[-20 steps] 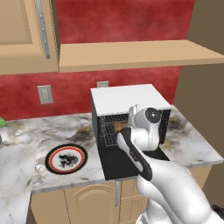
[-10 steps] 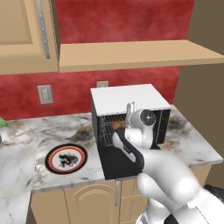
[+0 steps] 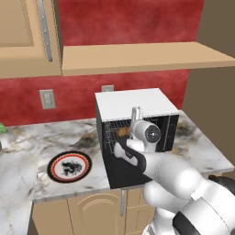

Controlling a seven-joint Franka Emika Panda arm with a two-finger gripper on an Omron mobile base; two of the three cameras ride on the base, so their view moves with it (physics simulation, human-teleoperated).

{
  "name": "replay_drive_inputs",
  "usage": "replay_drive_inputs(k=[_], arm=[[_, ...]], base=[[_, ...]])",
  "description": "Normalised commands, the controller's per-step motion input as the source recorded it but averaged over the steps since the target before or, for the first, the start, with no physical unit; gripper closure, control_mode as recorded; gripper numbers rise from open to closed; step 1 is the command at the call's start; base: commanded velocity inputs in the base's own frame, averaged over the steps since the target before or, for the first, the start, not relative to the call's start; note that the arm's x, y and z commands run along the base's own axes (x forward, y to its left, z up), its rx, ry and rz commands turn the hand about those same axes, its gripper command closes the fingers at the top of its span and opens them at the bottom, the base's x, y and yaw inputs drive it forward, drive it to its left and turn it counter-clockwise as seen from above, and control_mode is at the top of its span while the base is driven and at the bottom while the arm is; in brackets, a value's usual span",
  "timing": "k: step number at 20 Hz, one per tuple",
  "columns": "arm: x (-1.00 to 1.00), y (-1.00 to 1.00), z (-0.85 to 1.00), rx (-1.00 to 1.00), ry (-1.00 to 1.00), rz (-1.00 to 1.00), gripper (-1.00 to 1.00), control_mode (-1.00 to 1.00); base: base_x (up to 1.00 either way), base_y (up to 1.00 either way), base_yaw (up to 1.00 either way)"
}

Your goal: Pull the toaster oven rack outwards. Pick up the baguette from the plate and place it on the toaster oven rack. Close the toaster oven door fully and set the temperature to the lowest setting.

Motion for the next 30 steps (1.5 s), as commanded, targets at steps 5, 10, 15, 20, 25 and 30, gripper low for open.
replay_drive_inputs(k=[5, 10, 15, 20, 25, 30], arm=[[0.00, 0.04, -0.14, -0.01, 0.24, 0.12, 1.00, -1.00], [-0.13, 0.06, 0.00, 0.00, 0.15, 0.09, -1.00, -1.00], [-0.46, 0.00, 0.10, 0.02, 0.09, 0.06, -1.00, -1.00], [-0.56, 0.00, 0.11, 0.02, 0.13, 0.07, -1.00, -1.00], [-0.11, -0.18, 0.00, 0.00, 0.22, 0.02, -1.00, -1.00], [0.01, -0.56, -0.08, 0.00, 0.20, -0.01, -1.00, -1.00]], base=[[0.00, 0.00, 0.00], [0.00, 0.00, 0.00], [0.00, 0.00, 0.00], [0.00, 0.00, 0.00], [0.00, 0.00, 0.00], [0.00, 0.00, 0.00]])
